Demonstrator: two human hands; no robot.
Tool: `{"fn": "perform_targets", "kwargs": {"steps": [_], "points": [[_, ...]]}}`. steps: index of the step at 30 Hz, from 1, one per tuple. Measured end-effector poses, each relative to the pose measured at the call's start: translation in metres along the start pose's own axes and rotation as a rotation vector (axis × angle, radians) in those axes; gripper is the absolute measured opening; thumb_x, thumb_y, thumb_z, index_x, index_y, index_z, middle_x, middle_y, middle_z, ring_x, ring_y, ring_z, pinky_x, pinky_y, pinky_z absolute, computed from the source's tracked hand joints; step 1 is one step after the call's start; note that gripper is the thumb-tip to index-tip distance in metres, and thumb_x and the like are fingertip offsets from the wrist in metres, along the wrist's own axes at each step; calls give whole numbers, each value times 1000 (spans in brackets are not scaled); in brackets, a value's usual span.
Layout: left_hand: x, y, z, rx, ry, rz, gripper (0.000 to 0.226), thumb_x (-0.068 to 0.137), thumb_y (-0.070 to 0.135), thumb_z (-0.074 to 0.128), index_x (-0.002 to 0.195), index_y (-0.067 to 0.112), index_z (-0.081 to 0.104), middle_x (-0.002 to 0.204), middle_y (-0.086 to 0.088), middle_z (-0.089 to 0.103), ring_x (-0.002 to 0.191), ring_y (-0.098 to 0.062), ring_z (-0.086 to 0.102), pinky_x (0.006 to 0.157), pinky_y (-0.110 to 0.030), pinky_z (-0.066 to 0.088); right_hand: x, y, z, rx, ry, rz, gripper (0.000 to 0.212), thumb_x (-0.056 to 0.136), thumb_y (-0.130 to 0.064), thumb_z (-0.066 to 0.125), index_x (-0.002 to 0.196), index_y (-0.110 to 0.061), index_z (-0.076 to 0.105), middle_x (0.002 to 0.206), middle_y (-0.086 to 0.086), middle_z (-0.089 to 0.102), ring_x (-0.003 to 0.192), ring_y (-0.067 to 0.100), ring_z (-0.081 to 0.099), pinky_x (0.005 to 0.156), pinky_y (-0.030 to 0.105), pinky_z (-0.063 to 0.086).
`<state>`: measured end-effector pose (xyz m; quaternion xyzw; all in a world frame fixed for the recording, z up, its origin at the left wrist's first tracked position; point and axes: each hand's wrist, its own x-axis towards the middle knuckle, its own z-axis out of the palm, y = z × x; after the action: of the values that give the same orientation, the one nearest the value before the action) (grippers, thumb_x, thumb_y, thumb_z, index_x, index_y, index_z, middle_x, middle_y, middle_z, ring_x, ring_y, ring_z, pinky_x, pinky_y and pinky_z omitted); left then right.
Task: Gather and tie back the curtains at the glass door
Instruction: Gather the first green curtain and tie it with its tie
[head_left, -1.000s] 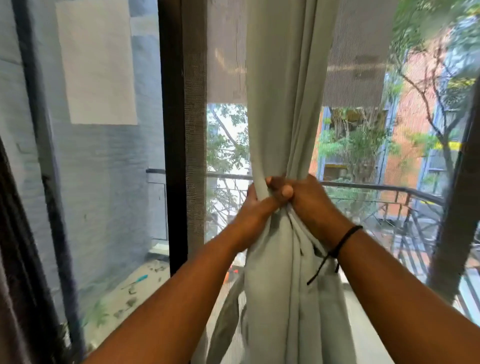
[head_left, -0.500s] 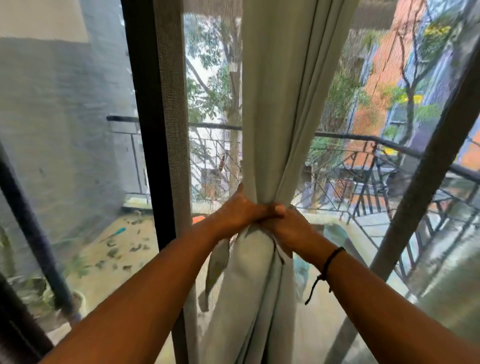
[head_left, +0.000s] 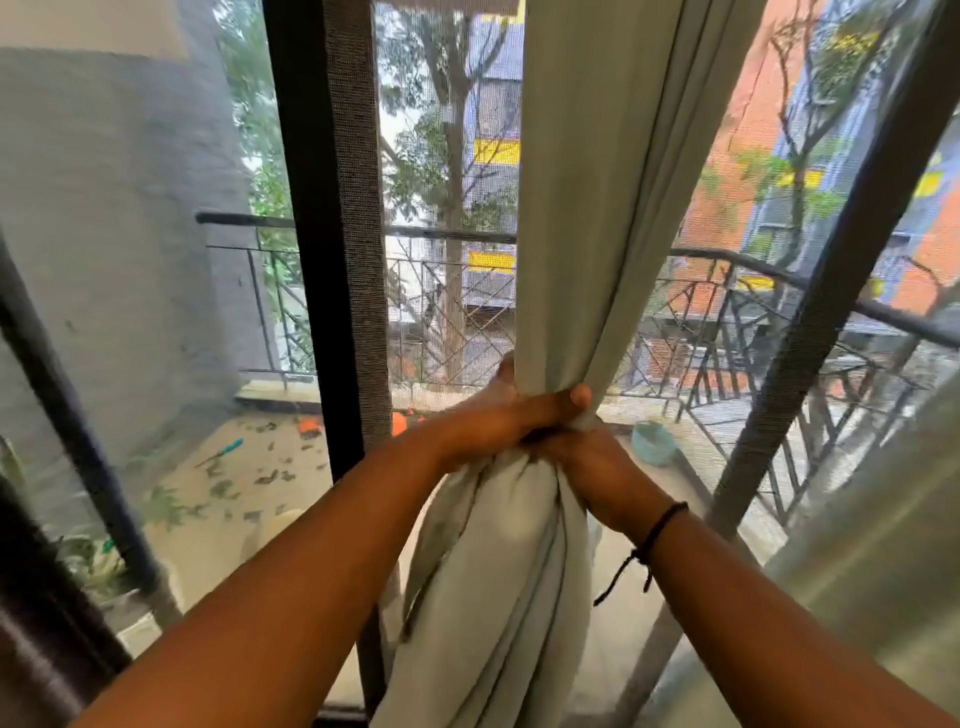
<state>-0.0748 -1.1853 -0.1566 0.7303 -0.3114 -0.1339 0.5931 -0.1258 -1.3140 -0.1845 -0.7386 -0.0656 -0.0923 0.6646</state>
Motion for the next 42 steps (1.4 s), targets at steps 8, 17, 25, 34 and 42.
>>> {"fn": "perform_targets", "kwargs": {"steps": [8,17,25,34,42], "points": [[-73,-36,39,340,557,-119,27,76,43,73,78,20,57,74,6,58,71,-11,55,66,-28,43,-32,-7,-54,-17,222,-29,30,77,-16,77,103,-18,63,85,-12,65,77,-1,61,57,1,45],[-95,-14,112,236,613,-91,17,86,31,66,92,25,51,94,13,57,90,4,57,73,-11,43,-65,-4,-85,-32,214,-87,35,76,-24,78,107,-20,61,99,-4,67,91,13,65,77,23,50],[-98,4,134,409,633,-196,33,69,49,72,95,30,64,87,9,70,82,-12,67,75,-39,55,-87,-8,-80,-34,185,-118,37,79,-19,75,112,-19,58,95,-10,65,91,11,64,71,11,48],[-94,23,217,664,552,-80,74,92,21,41,149,11,-4,118,-11,59,98,-27,61,78,-30,48,-87,-25,-74,-274,70,46,46,84,-44,64,121,-19,53,105,-2,61,94,19,58,80,26,42],[-80,5,227,972,279,-317,53,92,27,44,141,8,37,134,-15,52,117,-27,54,97,-37,45,-109,-23,-75,48,-313,176,60,72,-67,65,108,-20,70,110,7,70,93,9,65,97,36,50]]}}
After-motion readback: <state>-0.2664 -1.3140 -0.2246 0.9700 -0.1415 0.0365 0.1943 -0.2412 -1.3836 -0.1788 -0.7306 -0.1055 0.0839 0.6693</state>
